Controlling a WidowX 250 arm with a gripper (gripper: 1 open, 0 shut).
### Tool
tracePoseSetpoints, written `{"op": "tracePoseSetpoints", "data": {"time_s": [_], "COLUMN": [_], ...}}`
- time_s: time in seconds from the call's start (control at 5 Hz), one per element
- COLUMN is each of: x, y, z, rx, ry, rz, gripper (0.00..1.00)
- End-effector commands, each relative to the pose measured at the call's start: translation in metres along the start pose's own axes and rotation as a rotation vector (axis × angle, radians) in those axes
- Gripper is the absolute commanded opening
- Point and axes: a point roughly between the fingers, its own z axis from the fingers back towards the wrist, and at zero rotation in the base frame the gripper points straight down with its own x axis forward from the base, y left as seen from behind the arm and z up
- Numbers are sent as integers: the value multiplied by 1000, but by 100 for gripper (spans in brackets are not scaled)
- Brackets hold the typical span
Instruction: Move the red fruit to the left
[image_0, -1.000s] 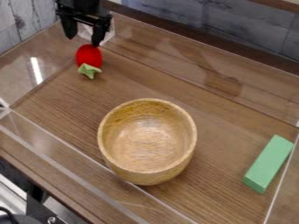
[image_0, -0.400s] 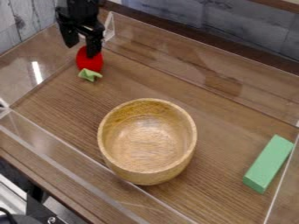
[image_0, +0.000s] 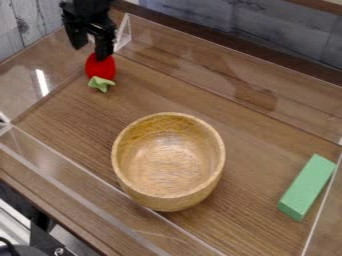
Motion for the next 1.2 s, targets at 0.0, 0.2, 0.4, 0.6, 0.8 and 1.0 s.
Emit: {"op": "tracePoseSetpoints", "data": {"time_s": [0.0,0.2,0.4,0.6,0.8,1.0], "x": [5,6,9,15,30,37], "y": [12,-2,-19,-22,-27,-47], "z": [24,42,64,95,105,94], "rx": [38,37,39,28,21,13], "ry": [-72,-83,-101,-115,-117,-118], "rz": [20,44,66,50,22,8], "gripper": [100,100,100,100,0,0]}}
